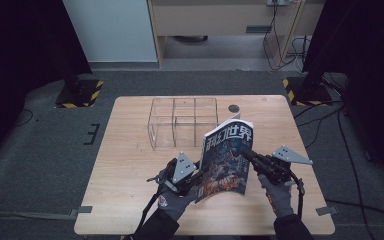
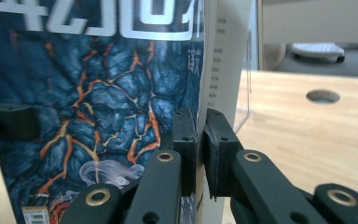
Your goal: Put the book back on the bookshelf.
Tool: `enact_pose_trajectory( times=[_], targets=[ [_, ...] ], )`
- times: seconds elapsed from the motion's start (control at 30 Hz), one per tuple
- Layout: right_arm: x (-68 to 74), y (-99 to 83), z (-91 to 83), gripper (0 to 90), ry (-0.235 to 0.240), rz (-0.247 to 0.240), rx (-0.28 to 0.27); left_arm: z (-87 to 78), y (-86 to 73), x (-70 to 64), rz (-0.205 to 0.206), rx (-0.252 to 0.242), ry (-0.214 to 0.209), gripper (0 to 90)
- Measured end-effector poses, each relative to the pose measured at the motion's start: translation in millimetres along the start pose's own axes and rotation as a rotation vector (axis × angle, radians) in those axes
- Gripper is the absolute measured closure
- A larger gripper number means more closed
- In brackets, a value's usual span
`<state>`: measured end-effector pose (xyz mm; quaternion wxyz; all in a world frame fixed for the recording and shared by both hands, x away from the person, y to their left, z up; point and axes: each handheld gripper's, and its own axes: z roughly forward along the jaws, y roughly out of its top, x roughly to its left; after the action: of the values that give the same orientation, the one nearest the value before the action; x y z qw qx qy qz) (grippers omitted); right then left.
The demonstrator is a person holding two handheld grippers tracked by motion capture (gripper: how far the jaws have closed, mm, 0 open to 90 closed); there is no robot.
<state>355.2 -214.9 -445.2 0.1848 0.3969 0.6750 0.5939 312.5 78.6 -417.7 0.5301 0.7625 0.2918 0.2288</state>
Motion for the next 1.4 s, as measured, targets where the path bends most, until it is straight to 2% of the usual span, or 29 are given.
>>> enact_pose_trajectory(
  times=[0.07,0.2,0.3,0.37,0.43,0.53,0.63,0.93,1.13,1.4],
  targets=[
    [0.0,2.5,0.2,83.8,0.003,-0.003,-0.015,-1.0,-1.5,-1.8,0.006,0.003,-0.001,79.2],
    [0.7,-2.4,1.9,81.4,0.002,-0.018,0.016,-2.6,-13.8,-2.5,0.009,0.023,0.005,78.6],
    [2.8,-3.6,3.9,79.3,0.008,-0.016,0.004,-6.6,-18.2,-0.7,0.005,0.02,0.001,78.7],
    [2.5,-4.2,5.6,70.5,0.002,-0.013,0.007,-9.2,-21.0,-0.3,0.015,0.017,-0.008,79.1],
    [1.9,-4.7,6.0,68.8,0.005,-0.009,0.005,-10.7,-22.6,-0.9,0.026,0.017,-0.015,79.3],
    [1.0,-4.2,8.4,59.6,-0.007,-0.016,-0.005,-11.4,-23.6,-3.2,0.038,0.017,-0.023,79.8],
    [-0.1,-2.3,9.7,56.8,-0.013,-0.019,-0.017,-10.7,-24.9,-5.7,0.047,0.018,-0.03,80.6],
    [-7.3,-0.8,7.5,68.6,0.004,-0.017,-0.03,-8.2,-25.0,-3.6,0.018,0.0,-0.047,78.6],
    [-6.5,-0.9,7.1,69.9,0.01,-0.019,-0.037,-1.5,-22.1,-6.8,0.018,-0.015,-0.057,76.9],
    [-4.9,-0.4,7.4,70.1,0.011,-0.024,-0.042,4.7,-20.6,-9.1,0.003,-0.025,-0.024,76.3]
  ],
)
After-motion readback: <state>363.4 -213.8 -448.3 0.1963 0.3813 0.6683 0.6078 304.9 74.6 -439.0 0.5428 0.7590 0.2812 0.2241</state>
